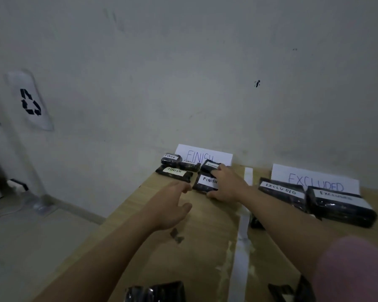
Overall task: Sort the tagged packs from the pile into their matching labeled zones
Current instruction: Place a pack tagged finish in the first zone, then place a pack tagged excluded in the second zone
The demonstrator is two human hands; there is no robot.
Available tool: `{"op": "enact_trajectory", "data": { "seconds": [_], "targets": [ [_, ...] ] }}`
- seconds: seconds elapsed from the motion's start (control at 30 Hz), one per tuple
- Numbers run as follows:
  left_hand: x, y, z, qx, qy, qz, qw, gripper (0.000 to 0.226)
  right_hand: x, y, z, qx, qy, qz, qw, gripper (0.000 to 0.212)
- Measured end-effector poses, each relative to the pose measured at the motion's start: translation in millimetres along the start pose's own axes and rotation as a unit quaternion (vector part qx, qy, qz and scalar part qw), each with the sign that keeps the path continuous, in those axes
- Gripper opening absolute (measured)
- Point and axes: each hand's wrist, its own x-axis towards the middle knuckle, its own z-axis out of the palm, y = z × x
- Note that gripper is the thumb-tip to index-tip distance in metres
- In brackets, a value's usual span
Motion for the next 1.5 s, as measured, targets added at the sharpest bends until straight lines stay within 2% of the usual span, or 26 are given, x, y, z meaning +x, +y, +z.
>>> {"op": "enact_trajectory", "data": {
  "seconds": [0.2,0.53,0.63,0.77,0.93,1.03,1.17,1.2,1.27,1.3,1.33,1.4,1.5],
  "targets": [
    [-5,-3,4,0.023,-0.018,0.017,0.999,0.044,-4,-4,-5,-0.059,-0.009,-0.038,0.997,0.070],
    [-95,3,-25,0.088,-0.021,0.027,0.995,0.041,-88,-60,-46,-0.113,-0.087,-0.252,0.957,0.065],
    [-134,6,-28,0.129,-0.041,0.020,0.991,0.052,-120,-75,-45,-0.112,-0.100,-0.290,0.945,0.062],
    [-179,5,-29,0.155,-0.045,0.012,0.987,0.069,-157,-96,-38,-0.144,-0.115,-0.363,0.913,0.061],
    [-219,2,-29,0.138,-0.041,-0.016,0.990,0.059,-177,-119,-24,-0.194,-0.108,-0.456,0.862,0.072],
    [-230,4,-29,0.119,-0.040,-0.024,0.992,0.058,-178,-125,-16,-0.214,-0.127,-0.454,0.855,0.070],
    [-228,13,-27,0.058,-0.004,-0.030,0.998,0.041,-179,-119,-30,-0.247,-0.132,-0.437,0.854,0.057],
    [-224,18,-27,0.028,0.012,-0.033,0.999,0.038,-180,-114,-37,-0.215,-0.138,-0.413,0.874,0.056],
    [-212,31,-28,-0.056,0.036,-0.045,0.997,0.032,-183,-102,-56,-0.068,-0.159,-0.325,0.930,0.056],
    [-205,39,-28,-0.123,0.046,-0.057,0.990,0.032,-186,-96,-66,0.033,-0.168,-0.281,0.945,0.057],
    [-197,49,-28,-0.204,0.052,-0.076,0.975,0.033,-191,-89,-76,0.138,-0.172,-0.243,0.945,0.054],
    [-181,70,-29,-0.364,0.052,-0.125,0.921,0.030,-204,-77,-93,0.340,-0.163,-0.188,0.907,0.042],
    [-160,100,-26,-0.509,0.028,-0.154,0.846,0.022,-220,-56,-109,0.555,-0.154,-0.108,0.810,0.041]
  ]
}}
